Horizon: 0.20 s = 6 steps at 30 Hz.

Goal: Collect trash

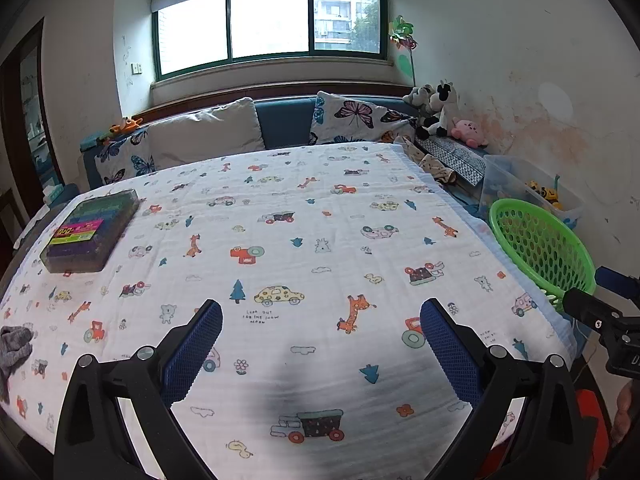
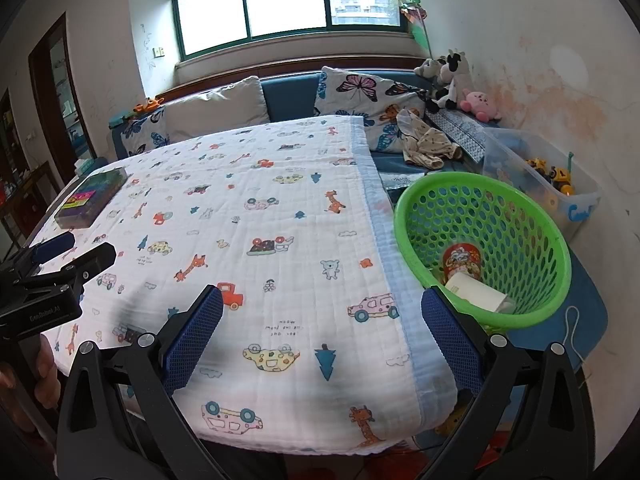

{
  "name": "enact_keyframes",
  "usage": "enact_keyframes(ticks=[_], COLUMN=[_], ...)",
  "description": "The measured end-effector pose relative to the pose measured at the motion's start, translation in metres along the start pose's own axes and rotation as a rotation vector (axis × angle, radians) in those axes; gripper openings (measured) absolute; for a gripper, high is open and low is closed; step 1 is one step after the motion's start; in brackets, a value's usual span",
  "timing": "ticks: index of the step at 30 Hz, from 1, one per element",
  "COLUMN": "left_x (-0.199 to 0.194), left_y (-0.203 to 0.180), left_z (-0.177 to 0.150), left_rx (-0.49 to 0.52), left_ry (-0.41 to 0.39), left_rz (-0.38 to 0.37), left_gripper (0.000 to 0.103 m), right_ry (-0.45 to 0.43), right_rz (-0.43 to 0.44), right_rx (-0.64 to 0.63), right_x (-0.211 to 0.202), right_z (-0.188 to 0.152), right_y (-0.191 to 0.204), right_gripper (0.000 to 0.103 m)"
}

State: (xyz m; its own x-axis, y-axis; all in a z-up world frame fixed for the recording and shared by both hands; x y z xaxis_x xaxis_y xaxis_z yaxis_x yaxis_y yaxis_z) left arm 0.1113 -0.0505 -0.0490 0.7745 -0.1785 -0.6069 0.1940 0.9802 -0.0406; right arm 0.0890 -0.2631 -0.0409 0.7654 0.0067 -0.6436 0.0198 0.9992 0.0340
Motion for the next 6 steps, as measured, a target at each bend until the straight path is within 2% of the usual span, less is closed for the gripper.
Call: enact_keyframes(ticks=[6], left_x=[-0.0002], left_y=[0.0029], left_z=[-0.0006], left_rx=[-0.009], left_ry=[-0.002], left_rz=[0.0], left_gripper=[0.096], right_ry=[-0.001], right_rz=[0.002], right_rx=[0.0], right_x=[0.0002], right_z=[0.0002], right_y=[0.0012], right_gripper=[0.099])
Point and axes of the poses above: each gripper's, at about its wrist camera, not at the fingertips, and x roughly the way its jaws point, y to its left, z to its top, the point moved 3 cm from there along x, roughly the way its jaws point, and after that the axes turned 5 degrees about -z, right-handed, at the moved point
